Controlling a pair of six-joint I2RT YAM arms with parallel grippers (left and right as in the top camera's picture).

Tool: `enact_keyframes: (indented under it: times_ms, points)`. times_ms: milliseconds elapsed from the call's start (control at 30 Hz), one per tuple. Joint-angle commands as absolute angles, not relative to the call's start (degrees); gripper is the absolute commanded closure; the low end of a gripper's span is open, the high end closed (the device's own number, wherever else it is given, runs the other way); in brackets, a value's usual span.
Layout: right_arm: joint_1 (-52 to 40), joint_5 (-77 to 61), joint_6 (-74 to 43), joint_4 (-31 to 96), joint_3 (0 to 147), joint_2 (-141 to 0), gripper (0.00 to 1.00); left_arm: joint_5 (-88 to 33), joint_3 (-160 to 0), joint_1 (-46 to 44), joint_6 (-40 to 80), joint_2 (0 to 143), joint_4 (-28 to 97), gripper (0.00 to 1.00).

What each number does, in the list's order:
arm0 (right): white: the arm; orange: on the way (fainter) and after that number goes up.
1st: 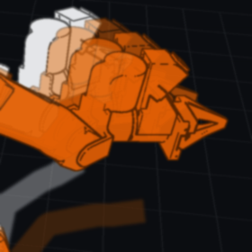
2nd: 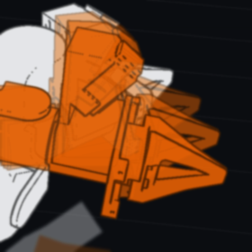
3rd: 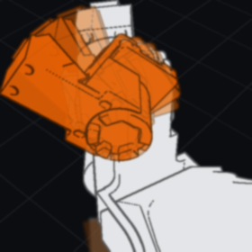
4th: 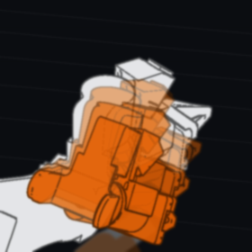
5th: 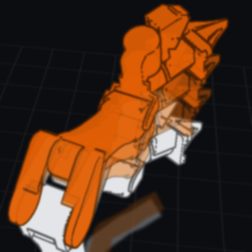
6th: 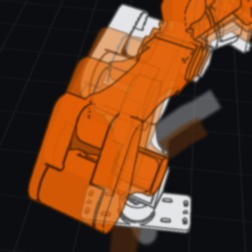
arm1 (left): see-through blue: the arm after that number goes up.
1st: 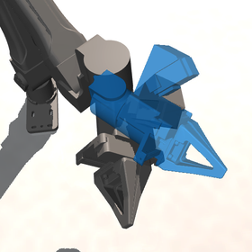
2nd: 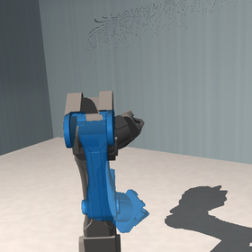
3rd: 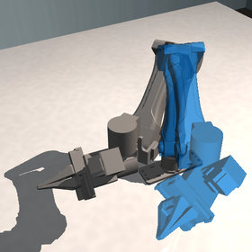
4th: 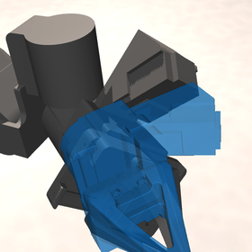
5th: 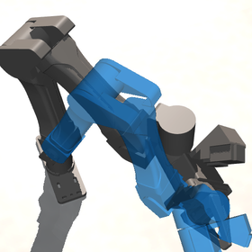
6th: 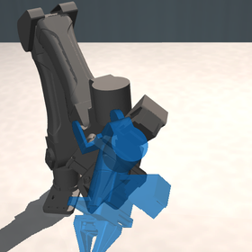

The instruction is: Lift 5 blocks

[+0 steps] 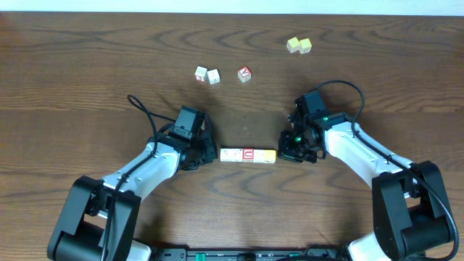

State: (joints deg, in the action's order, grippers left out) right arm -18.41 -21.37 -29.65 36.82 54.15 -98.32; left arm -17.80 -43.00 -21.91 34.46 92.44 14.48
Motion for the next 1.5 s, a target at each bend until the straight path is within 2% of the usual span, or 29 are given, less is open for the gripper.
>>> enact_keyframes:
  times_ms: [0,1067,1467]
  points:
    - [-18.9,-21.0,-30.7,36.8,53.4,-97.5,0.99,-17.5,-44.6,-22.0,33.7,91.5,14.2,0.93]
    - [-21.2,-21.3,-31.7,31.7,51.5,-97.5,0.99,-18.9,-44.6,-24.9,33.6,91.5,11.3,0.93]
    - [-21.2,-27.3,-29.5,29.5,51.5,-97.4,0.99,-20.3,-44.6,-25.8,33.0,91.2,11.0,0.93]
